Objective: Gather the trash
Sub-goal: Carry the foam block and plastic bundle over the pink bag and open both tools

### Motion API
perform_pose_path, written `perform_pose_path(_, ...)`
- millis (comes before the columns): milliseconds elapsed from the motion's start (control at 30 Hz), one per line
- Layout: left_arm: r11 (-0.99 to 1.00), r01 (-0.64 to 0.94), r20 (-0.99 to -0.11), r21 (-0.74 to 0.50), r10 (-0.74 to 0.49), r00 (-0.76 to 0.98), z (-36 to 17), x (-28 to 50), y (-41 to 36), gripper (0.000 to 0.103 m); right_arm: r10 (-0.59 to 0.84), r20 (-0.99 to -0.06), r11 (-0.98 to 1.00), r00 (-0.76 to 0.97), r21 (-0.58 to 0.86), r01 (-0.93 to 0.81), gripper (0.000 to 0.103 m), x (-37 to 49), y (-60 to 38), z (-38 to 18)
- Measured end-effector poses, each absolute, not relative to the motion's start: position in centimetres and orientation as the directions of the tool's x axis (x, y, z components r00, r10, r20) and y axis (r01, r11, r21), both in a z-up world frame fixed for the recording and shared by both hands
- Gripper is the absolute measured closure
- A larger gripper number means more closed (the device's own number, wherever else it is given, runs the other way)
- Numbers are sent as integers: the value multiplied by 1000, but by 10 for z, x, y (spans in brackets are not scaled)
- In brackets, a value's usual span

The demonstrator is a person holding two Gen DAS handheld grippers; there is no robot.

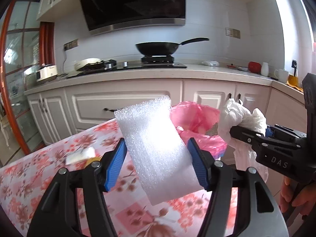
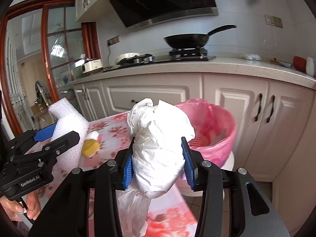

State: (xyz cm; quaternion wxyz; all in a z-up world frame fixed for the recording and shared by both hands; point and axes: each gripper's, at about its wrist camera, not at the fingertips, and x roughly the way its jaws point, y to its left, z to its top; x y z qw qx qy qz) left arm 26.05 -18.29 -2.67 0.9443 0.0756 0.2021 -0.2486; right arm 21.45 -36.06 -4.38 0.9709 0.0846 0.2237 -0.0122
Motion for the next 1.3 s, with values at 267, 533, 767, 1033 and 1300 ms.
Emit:
perform_pose_path(267,838,544,-405,45,-482,777,-24,298,-225,42,-36,-433,985,901,137,105,62,237,-404,-43)
perform_pose_path(533,801,598,-403,34,-537,741,-23,350,-272,41,-58,-433,985,899,122,123,62,278,-440,-42)
perform_pose_path(767,780,625,-404,8,-570,716,-27,395,-304,40,-49,-432,985,901,126,114,62,315,-464,-44)
perform_pose_path(1033,779,625,-419,-45,-583,696,-43,439,-327,40,-27,-442,988,897,126,92,60,350,-482,-53)
perform_pose_path(1300,806,587,-445,-80,-556,702,-64,464,-326,25,-33,-450,984,892,143,109,43,354,-492,-66)
